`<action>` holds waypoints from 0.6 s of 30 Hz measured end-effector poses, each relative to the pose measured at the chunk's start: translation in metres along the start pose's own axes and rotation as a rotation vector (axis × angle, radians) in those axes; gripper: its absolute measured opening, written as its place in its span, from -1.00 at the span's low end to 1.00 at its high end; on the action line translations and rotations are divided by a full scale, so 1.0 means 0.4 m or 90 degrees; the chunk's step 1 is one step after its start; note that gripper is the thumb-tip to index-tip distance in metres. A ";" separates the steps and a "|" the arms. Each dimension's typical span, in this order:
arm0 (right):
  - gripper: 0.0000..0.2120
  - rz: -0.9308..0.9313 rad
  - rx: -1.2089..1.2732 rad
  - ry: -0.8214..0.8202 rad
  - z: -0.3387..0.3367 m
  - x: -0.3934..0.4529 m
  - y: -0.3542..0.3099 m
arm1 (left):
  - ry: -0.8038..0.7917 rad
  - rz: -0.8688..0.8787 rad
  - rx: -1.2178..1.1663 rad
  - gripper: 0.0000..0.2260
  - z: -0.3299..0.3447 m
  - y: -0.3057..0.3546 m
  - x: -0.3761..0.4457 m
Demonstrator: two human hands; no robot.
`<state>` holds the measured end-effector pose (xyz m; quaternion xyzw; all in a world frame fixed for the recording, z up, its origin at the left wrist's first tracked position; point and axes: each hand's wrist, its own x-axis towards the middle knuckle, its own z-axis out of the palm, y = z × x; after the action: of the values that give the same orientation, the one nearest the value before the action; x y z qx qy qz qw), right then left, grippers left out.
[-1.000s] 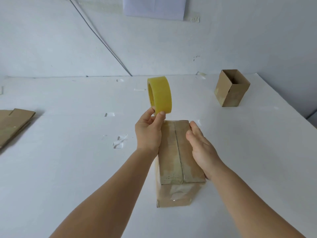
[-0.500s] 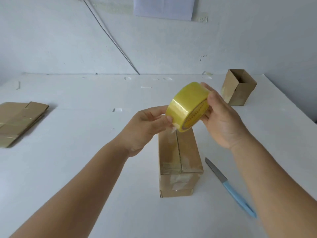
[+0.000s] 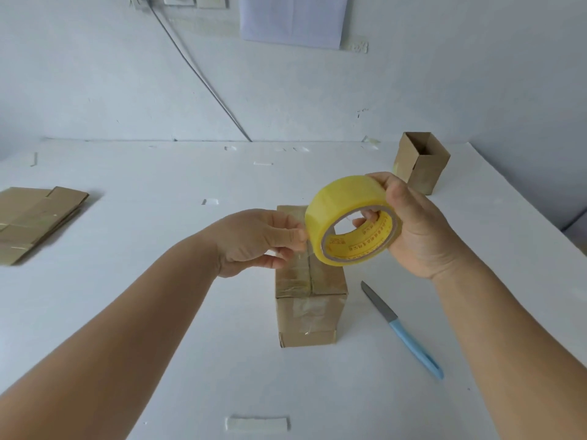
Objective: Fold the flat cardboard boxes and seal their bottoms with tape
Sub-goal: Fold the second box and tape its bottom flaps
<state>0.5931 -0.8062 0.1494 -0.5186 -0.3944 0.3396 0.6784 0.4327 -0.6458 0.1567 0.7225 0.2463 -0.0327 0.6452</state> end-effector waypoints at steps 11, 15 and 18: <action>-0.80 0.000 -0.094 0.128 0.025 -0.018 -0.017 | 0.091 0.024 0.080 -0.84 0.026 -0.001 -0.026; -0.74 -0.004 -0.253 0.101 0.019 -0.028 -0.030 | 0.108 0.001 0.174 -0.94 0.005 -0.013 -0.038; -0.79 0.009 -0.506 0.096 -0.012 -0.049 -0.036 | 0.127 -0.018 0.178 -0.92 -0.034 -0.030 -0.052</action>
<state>0.5892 -0.8285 0.1591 -0.7666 -0.4405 0.1262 0.4498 0.4059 -0.6389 0.1554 0.8012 0.3126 -0.0040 0.5103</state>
